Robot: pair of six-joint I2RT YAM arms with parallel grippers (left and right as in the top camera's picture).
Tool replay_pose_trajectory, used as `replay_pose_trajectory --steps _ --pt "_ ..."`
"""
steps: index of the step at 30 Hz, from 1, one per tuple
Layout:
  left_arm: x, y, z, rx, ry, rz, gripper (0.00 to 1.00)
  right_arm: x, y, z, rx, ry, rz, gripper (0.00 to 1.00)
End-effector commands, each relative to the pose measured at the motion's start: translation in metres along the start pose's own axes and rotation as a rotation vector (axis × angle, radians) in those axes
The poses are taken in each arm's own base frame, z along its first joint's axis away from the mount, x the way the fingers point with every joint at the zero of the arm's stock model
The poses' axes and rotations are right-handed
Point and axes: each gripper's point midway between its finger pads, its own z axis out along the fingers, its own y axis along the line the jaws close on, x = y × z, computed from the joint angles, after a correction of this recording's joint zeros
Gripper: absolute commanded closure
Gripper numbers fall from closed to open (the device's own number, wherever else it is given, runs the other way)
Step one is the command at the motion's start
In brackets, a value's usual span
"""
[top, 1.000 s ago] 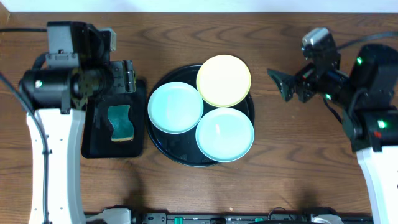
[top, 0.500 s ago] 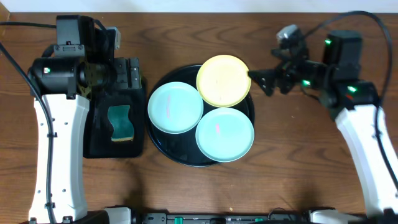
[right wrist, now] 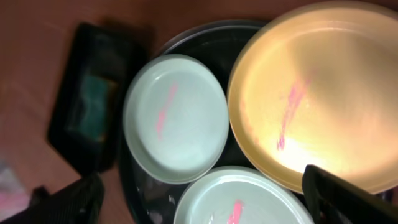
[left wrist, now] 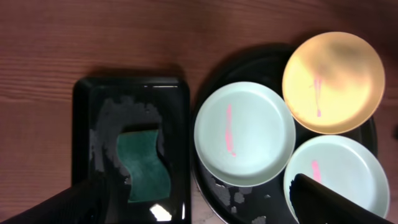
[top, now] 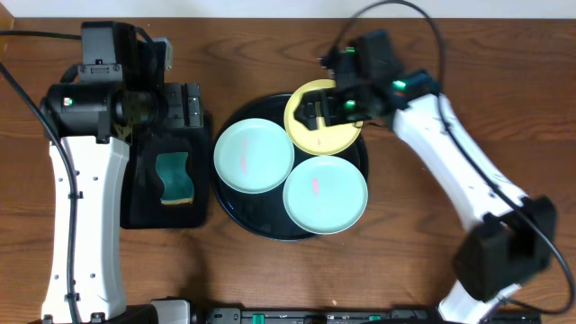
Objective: Clean dirty plates on tray and stack at the side
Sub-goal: 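Reach the right gripper to the mint plate's rim beside the yellow plate, then grasp the green sponge in the black dish with the left gripper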
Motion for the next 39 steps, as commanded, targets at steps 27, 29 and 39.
replay_pose_trajectory --steps 27,29,39 --pt "0.032 0.104 0.004 -0.44 0.049 -0.36 0.19 0.067 -0.004 0.127 0.373 0.207 0.107 0.58" --pt "0.034 0.104 0.006 -0.44 0.057 -0.359 0.17 0.069 -0.008 0.13 0.387 0.212 0.113 0.62" --pt "0.045 0.106 0.023 -0.446 0.111 -0.357 0.16 0.079 -0.022 0.153 0.415 0.238 0.117 0.78"
